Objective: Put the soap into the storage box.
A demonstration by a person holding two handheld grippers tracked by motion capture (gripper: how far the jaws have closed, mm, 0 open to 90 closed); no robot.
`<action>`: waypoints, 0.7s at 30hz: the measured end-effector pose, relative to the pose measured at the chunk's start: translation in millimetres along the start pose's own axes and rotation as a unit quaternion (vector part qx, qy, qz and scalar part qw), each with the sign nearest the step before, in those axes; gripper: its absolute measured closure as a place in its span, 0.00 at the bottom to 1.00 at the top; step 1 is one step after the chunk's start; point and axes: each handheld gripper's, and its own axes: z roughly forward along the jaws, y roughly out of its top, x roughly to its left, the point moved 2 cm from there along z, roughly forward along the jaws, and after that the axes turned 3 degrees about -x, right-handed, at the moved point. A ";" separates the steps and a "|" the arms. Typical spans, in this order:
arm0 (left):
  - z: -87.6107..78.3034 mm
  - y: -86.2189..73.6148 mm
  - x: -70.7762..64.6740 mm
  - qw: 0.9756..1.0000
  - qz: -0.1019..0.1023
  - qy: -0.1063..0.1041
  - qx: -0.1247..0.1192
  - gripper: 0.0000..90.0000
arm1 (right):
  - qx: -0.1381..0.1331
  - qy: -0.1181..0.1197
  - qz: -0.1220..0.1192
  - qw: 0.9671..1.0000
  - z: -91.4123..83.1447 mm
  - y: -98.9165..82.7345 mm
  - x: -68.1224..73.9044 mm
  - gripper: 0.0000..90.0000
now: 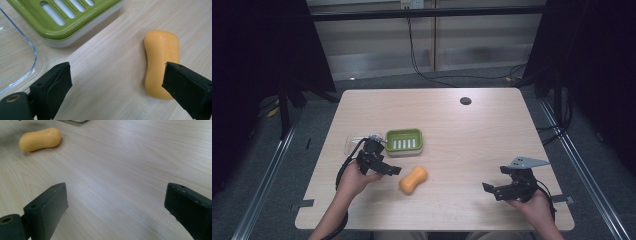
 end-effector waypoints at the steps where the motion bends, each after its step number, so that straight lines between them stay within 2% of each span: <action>1: 2.1 1.0 -3.0 1.000 -0.013 0.000 -0.007 0.07 | -0.001 -0.002 0.000 1.000 -0.6 -0.1 -0.5 0.05; 2: 3.1 1.6 -4.8 1.000 -0.009 -0.009 -0.004 0.07 | -0.004 -0.003 0.002 1.000 -1.5 -0.1 -1.2 0.05; 3: 3.1 1.6 -4.8 1.000 -0.009 -0.009 -0.004 0.09 | -0.005 -0.004 0.007 1.000 -2.2 0.0 -1.3 0.05; 4: 3.3 2.2 -5.9 1.000 -0.001 -0.011 0.004 0.09 | -0.005 -0.004 0.007 1.000 -2.2 0.0 -1.3 0.05; 5: 4.8 4.4 -9.1 1.000 -0.012 -0.002 -0.003 0.08 | -0.006 -0.002 0.011 1.000 -3.2 0.2 -2.0 0.05; 6: 5.2 5.8 -10.5 1.000 -0.010 -0.001 -0.001 0.09 | -0.006 -0.003 0.013 1.000 -3.7 -0.1 -2.3 0.05; 7: 7.0 7.2 -14.4 1.000 -0.024 -0.002 -0.010 0.09 | -0.005 -0.005 0.015 1.000 -4.2 -0.5 -2.5 0.05; 8: 7.0 7.2 -14.4 1.000 -0.024 -0.002 -0.010 0.10 | -0.005 -0.007 0.016 1.000 -4.8 -0.7 -2.5 0.05; 9: 6.7 9.0 -17.4 1.000 -0.004 -0.008 0.008 0.11 | -0.004 -0.007 0.014 1.000 -5.1 -0.8 -2.7 0.05; 11: 7.3 9.8 -19.7 1.000 0.004 -0.012 0.016 0.11 | -0.004 -0.007 0.012 1.000 -5.3 -0.9 -2.7 0.05; 13: 10.1 11.9 -24.7 1.000 -0.005 -0.008 0.017 0.11 | 0.002 -0.007 0.006 1.000 -5.2 -1.9 -1.9 0.05; 15: 12.0 15.1 -28.2 1.000 0.004 -0.008 0.027 0.11 | 0.005 -0.008 0.000 1.000 -4.5 -2.5 -0.7 0.05; 17: 13.2 16.5 -31.8 0.999 0.000 -0.009 0.032 0.11 | 0.005 -0.008 0.000 1.000 -4.9 -2.3 0.4 0.05; 20: 14.3 17.7 -34.6 0.999 0.006 -0.009 0.035 0.13 | 0.006 -0.006 -0.004 1.000 -4.5 -2.4 1.3 0.05; 21: 15.9 18.5 -36.9 0.999 0.010 -0.002 0.043 0.13 | 0.007 -0.006 -0.004 1.000 -4.3 -2.6 1.4 0.06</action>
